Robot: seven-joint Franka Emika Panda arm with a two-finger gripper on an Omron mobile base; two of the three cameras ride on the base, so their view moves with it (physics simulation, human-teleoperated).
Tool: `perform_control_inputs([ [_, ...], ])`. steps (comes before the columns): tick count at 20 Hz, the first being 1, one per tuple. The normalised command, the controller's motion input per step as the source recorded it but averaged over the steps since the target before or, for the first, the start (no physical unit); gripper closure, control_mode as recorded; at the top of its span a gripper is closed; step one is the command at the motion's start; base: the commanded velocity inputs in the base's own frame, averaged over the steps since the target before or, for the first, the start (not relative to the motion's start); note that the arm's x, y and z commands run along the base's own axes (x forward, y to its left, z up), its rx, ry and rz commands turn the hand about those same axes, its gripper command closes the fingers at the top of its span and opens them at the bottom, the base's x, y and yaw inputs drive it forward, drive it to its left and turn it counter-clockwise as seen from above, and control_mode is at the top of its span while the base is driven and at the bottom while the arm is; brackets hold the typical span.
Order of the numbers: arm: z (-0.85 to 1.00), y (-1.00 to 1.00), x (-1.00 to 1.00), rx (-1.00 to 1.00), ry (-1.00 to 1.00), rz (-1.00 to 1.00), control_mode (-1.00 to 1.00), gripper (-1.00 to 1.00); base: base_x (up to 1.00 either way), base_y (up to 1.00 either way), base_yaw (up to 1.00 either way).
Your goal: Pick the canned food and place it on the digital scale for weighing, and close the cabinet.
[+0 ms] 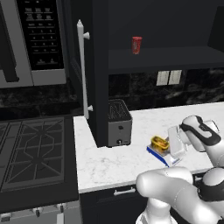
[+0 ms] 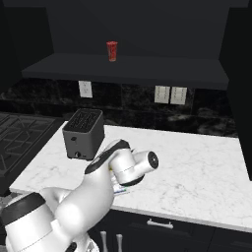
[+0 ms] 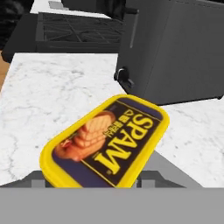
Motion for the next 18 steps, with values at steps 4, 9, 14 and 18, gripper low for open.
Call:
perform_control_inputs([
  [4,-0.02,-0.25,0.37,0.0,0.0,0.03,-1.0,1.0,0.0,0.0,0.0],
  [9,-0.18,0.18,-0.05,-0.06,0.0,0.0,-1.0,-1.0,0.0,0.0,0.0],
  [14,0.0,-0.19,-0.38,0.0,-0.06,0.0,-1.0,-1.0,0.0,0.0,0.0],
  [18,0.02,-0.12,-0.53,0.0,-0.18,0.0,-1.0,-1.0,0.0,0.0,0.0],
])
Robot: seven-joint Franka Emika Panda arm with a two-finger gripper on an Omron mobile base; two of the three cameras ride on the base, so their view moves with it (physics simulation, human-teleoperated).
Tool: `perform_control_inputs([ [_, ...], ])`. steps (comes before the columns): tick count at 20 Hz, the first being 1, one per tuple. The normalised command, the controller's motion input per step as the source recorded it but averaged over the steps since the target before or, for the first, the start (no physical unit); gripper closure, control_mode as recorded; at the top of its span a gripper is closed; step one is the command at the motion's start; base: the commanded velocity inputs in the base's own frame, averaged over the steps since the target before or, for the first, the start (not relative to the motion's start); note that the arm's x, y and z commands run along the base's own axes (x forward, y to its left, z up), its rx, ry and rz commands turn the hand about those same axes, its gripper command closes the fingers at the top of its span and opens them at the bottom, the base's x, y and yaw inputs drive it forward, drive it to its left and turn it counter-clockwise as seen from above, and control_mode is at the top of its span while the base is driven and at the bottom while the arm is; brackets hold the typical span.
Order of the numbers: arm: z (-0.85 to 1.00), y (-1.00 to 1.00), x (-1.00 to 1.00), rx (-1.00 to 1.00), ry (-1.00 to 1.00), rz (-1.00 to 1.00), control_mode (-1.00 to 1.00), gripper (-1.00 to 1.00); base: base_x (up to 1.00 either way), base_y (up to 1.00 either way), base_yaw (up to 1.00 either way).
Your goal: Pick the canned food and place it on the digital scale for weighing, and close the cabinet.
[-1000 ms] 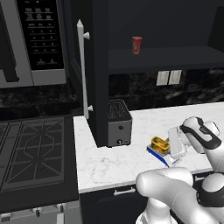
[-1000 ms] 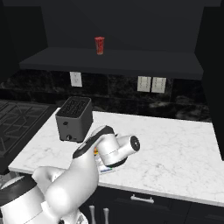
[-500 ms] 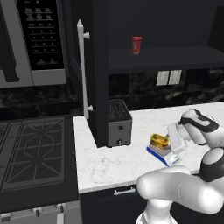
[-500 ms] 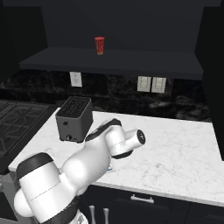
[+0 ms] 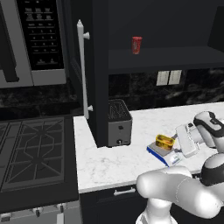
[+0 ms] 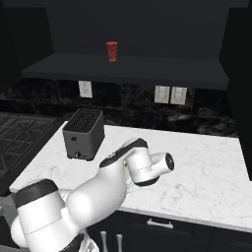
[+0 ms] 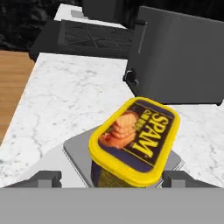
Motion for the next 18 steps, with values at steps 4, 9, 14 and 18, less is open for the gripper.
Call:
perform_control_inputs([
  [4,0.07,0.0,-0.23,0.0,-0.22,0.0,-1.0,-1.0,0.0,0.0,0.0],
  [9,0.42,-0.38,-0.35,0.09,-0.35,-0.05,-1.0,-1.0,0.0,0.0,0.0],
  [14,0.55,-0.46,-0.3,0.1,-0.38,-0.05,-1.0,-1.0,0.0,0.0,0.0],
  [18,0.86,-0.45,-0.28,0.29,-0.67,-0.19,-1.0,-1.0,0.0,0.0,0.0],
])
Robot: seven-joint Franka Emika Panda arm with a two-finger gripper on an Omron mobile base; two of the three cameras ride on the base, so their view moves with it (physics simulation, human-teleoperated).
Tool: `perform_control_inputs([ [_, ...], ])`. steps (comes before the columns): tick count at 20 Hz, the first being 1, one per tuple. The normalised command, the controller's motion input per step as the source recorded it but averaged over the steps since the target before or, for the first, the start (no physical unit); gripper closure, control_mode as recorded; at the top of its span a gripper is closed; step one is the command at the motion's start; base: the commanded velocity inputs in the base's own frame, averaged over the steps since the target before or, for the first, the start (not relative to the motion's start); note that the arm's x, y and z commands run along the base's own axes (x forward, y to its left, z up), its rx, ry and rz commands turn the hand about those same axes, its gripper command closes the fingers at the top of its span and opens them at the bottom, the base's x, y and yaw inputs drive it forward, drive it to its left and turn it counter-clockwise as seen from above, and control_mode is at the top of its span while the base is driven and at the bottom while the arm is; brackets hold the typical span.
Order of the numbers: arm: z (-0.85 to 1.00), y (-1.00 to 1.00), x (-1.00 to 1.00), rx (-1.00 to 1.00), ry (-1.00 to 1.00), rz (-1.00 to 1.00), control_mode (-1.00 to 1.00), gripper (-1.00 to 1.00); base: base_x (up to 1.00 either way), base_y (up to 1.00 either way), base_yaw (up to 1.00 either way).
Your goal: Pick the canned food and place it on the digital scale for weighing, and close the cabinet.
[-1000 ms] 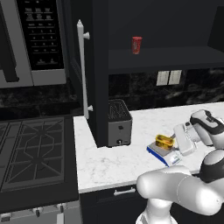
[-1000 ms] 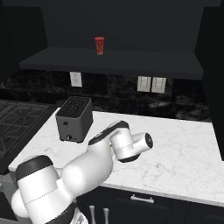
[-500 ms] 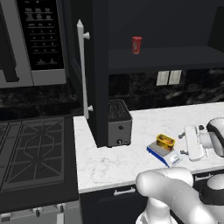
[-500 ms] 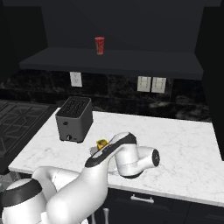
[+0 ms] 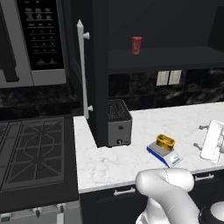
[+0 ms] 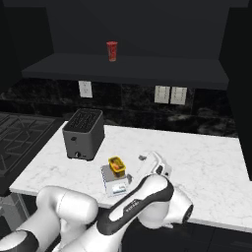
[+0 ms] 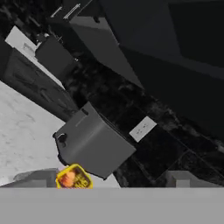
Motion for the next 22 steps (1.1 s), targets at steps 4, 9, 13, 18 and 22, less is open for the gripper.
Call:
perform_control_inputs([
  [4,0.91,-0.37,-0.35,0.21,-0.69,-0.2,-1.0,-1.0,0.0,0.0,0.0],
  [9,0.95,-0.27,-0.23,0.17,-0.66,-0.14,-1.0,-1.0,0.0,0.0,0.0],
  [13,1.0,-0.37,-0.15,0.17,-0.57,-0.09,-1.0,-1.0,0.0,0.0,0.0],
  [18,0.85,-0.41,-0.32,0.15,-0.49,-0.03,-1.0,-1.0,0.0,0.0,0.0],
  [22,0.53,-0.81,-0.74,0.11,-0.17,-0.02,-1.0,-1.0,0.0,0.0,0.0],
])
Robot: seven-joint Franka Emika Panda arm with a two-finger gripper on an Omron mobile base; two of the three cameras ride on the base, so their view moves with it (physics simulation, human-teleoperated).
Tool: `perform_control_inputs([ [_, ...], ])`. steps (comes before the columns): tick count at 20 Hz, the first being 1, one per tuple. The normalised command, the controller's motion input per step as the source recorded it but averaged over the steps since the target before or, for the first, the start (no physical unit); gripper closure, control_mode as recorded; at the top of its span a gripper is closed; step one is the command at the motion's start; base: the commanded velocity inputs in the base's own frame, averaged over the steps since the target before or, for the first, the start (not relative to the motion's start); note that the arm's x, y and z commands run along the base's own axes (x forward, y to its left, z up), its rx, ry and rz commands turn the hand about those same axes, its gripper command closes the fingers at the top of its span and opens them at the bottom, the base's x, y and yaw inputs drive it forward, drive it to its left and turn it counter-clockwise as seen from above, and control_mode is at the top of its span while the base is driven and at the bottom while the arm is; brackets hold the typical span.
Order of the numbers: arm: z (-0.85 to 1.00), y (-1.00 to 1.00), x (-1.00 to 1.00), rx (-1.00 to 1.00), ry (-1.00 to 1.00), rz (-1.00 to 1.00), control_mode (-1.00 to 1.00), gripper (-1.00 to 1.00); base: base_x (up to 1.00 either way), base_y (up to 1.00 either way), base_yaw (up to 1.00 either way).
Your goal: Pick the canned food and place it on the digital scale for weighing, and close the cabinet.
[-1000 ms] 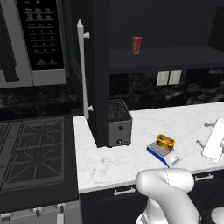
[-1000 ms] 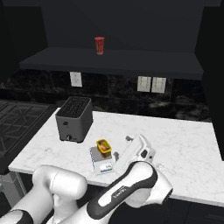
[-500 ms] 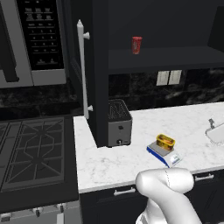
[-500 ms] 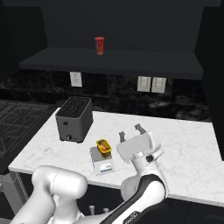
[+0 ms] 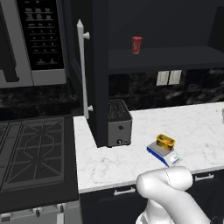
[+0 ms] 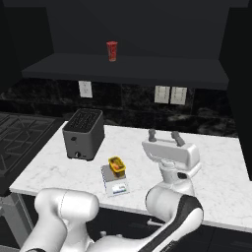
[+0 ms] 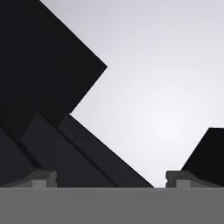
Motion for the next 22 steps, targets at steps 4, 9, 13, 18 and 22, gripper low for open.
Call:
perform_control_inputs([
  [4,0.32,-0.82,-1.0,0.16,0.11,-0.05,-1.0,-1.0,0.0,0.0,0.0],
  [9,0.0,-0.43,-0.71,0.12,0.2,-0.01,-1.0,-1.0,0.0,0.0,0.0],
  [13,-0.12,-0.12,-0.29,0.04,0.02,0.0,-1.0,-1.0,0.0,0.0,0.0],
  [18,-0.07,-0.39,0.0,0.07,0.0,0.02,-1.0,-1.0,0.0,0.0,0.0],
  [22,-0.34,-0.12,0.39,0.0,0.12,0.01,-1.0,-1.0,0.0,0.0,0.0],
])
